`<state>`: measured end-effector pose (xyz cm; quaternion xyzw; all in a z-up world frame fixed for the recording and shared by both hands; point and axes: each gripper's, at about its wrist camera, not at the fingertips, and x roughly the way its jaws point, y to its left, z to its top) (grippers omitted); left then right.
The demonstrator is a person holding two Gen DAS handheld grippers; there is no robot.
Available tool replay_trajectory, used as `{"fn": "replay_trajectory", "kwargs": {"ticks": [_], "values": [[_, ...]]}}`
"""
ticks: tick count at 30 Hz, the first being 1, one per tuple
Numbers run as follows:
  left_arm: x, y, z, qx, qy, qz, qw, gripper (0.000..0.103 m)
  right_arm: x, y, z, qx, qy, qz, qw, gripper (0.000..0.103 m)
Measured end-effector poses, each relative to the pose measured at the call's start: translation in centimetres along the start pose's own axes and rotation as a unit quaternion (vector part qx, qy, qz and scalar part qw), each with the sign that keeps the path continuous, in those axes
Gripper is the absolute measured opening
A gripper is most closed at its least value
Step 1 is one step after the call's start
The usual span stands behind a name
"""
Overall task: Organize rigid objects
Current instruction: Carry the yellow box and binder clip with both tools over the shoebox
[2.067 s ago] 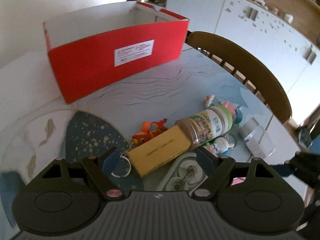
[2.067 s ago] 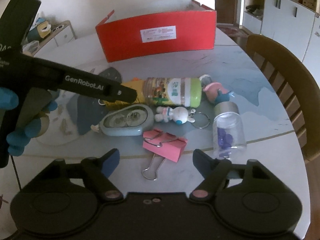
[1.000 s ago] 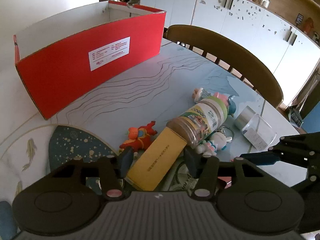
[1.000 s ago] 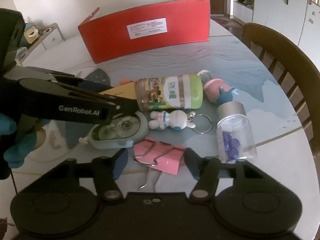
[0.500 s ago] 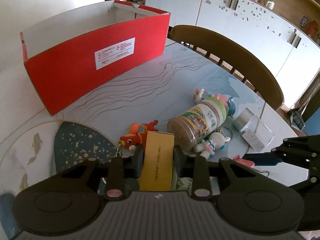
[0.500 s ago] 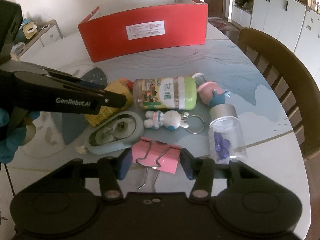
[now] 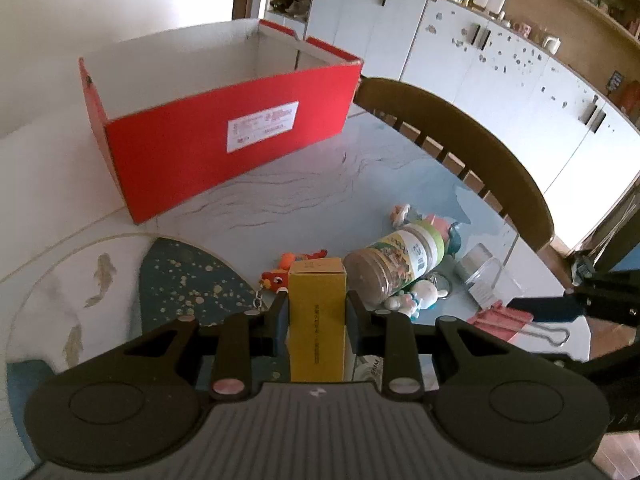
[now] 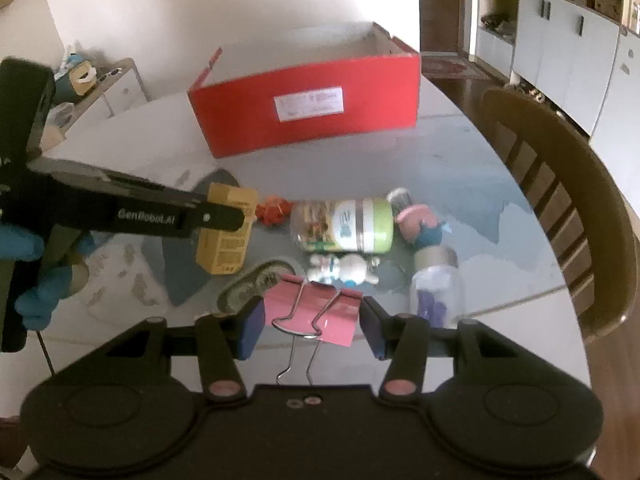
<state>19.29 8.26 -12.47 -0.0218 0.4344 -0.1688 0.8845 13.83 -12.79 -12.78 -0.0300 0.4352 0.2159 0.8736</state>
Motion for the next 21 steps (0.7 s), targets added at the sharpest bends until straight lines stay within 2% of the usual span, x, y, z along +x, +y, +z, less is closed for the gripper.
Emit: {"fn": "replay_trajectory", "kwargs": {"ticks": [8,16,21], "values": [[-2.9,0.1,2.1,-0.008,-0.025,0.000,0.9997,0.028,-1.5,-0.2,3.2,-0.012,-0.014,0.010,1.000,0.051],[-5.7,0.7,6.2,-0.017,-0.038,0.024,0.9988,0.028,-3.1,-0.5,8.0,-0.041,-0.044,0.006,0.998,0.051],[-7.1,1.1,8.8,-0.010,-0.064,0.036,0.9972,0.028,-3.5,-0.5,11.1,-0.067,-0.071,-0.002,0.995,0.051]]}}
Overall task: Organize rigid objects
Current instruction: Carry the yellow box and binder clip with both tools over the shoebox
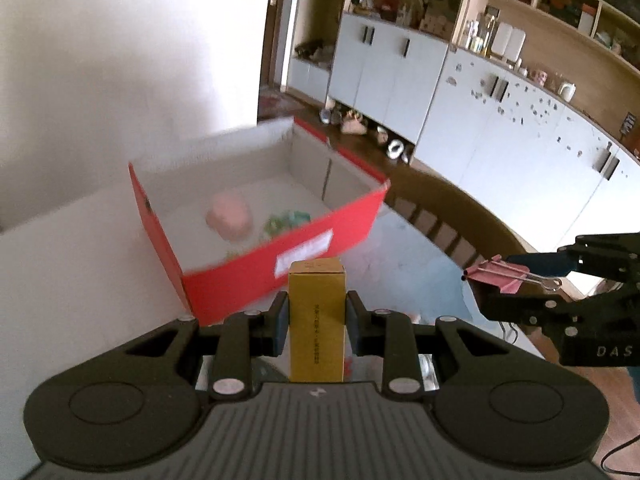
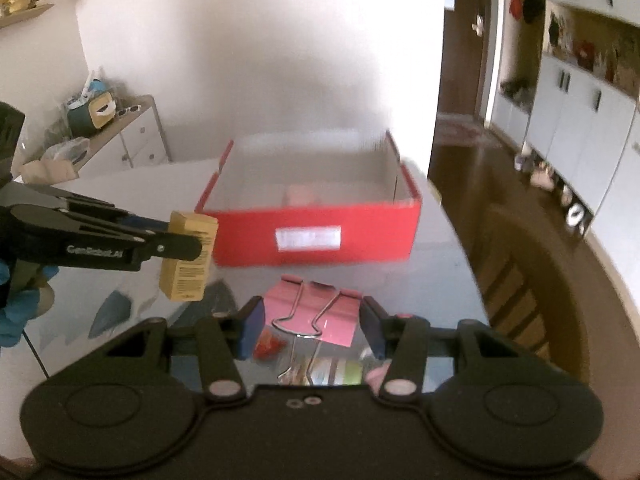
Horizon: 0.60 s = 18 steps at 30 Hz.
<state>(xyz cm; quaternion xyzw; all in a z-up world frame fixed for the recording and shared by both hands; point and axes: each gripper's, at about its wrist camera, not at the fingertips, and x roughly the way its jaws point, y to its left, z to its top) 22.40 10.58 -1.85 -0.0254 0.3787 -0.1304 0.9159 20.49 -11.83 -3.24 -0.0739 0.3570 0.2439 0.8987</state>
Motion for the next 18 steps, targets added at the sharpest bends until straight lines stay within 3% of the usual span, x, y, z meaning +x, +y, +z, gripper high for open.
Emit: {"fn": "replay_trajectory", "kwargs": {"ticks": [18], "values": [[2.3,2.9,8.1,0.003,-0.024,0.073,0.9970,0.028,4.7,-2.3,8.0,-0.059,-0.038,-0.022,0.997,0.051]]}}
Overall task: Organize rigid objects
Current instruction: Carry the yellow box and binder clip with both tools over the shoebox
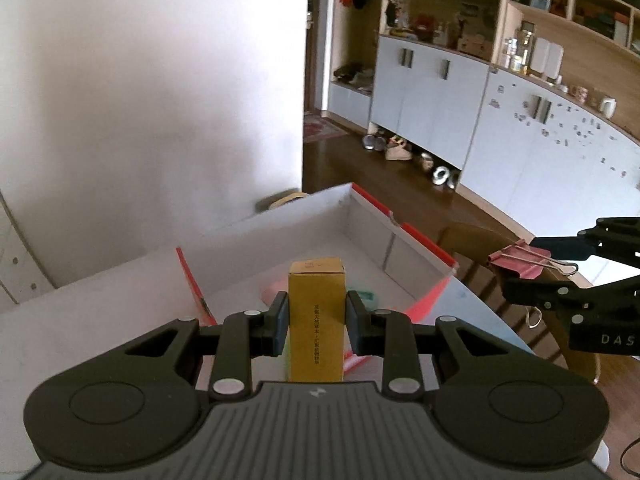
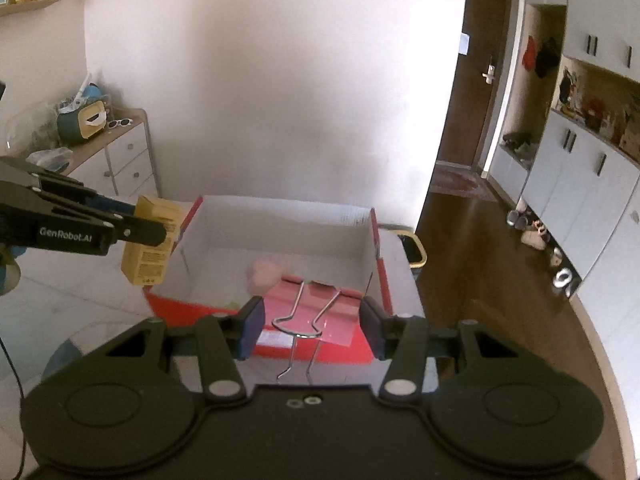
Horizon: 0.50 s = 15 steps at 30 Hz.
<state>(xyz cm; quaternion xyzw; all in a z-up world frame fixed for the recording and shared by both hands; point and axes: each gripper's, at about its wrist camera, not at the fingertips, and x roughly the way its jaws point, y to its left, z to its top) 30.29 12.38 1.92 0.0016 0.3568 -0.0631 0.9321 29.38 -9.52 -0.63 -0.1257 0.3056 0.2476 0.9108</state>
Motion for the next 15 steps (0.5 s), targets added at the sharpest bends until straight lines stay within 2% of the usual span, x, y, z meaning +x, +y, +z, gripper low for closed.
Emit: {"fn": "replay_trajectory", "kwargs": {"ticks": [7,15], "values": [[2.9,0.4,1.6,0.003,0.024,0.014,0.9996,0.028,2.5,-0.3,1.4,-0.012,-0.001,0.017,1.000,0.051],[7.1,0.6,1.3,0.009,0.069,0.046,0.9966,0.028,6.6,-1.2,2.3,-0.018,0.010,0.025,0.999,0.051]]}}
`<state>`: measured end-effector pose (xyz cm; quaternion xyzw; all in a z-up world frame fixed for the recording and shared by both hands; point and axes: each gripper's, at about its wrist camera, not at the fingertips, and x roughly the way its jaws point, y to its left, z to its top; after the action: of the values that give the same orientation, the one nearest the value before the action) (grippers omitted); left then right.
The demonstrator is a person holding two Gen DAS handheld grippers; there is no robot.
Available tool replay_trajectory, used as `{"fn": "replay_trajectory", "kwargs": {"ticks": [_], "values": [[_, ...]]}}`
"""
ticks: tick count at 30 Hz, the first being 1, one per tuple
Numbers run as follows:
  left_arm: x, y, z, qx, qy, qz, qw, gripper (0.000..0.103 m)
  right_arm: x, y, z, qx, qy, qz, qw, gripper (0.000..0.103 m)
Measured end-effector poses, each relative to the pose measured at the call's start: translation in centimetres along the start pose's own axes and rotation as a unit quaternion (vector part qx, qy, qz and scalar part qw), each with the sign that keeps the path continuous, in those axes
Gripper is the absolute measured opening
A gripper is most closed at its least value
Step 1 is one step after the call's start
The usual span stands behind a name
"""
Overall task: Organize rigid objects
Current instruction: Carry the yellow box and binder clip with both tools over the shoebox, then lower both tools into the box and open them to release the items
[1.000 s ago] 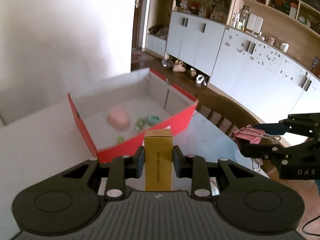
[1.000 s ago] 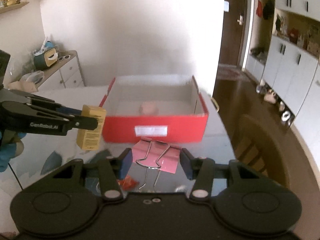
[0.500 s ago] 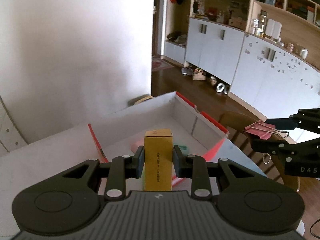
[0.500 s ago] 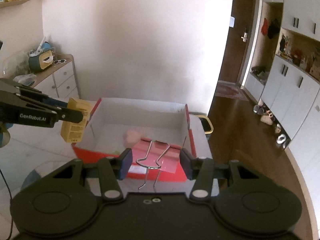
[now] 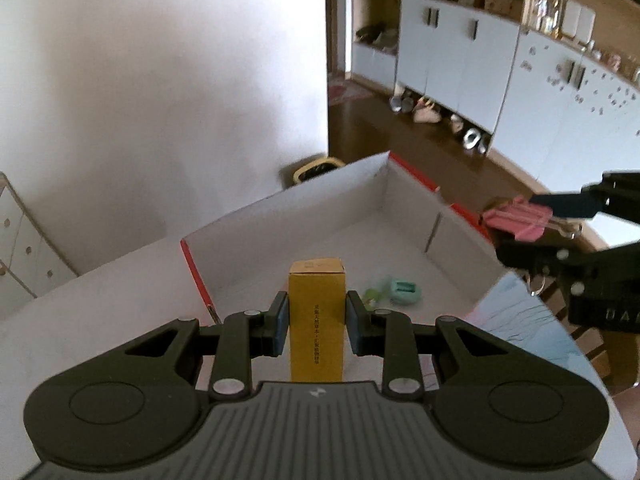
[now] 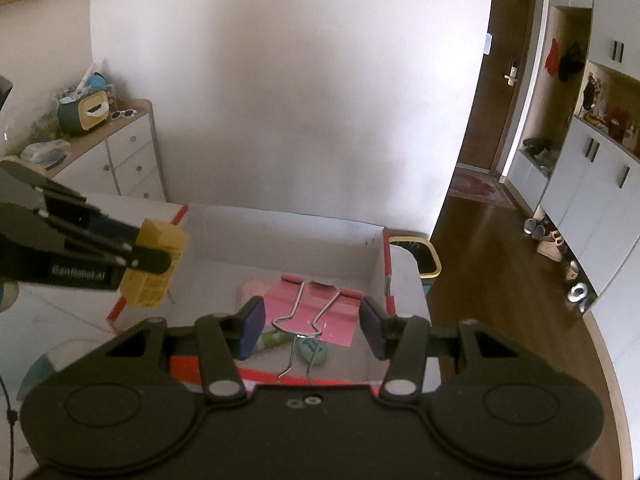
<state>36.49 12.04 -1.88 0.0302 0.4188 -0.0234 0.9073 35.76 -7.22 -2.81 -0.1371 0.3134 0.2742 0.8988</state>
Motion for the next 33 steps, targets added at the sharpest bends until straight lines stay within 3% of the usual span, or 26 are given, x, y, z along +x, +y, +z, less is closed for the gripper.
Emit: {"fn": "replay_trajectory", "kwargs": {"ticks": [17,33], "values": [[9.3,-0.1,0.2,0.007,0.089,0.043,0.9951,0.028,10.7,-0.6,-0.4,-0.006,0.068,0.022,0.997,0.051],[13.9,-0.1,-0.1,0.016,0.138,0.048,0.9892,0.028,14.4,0.3,-1.2,-0.031,0.100,0.034,0.994,0.051]]}}
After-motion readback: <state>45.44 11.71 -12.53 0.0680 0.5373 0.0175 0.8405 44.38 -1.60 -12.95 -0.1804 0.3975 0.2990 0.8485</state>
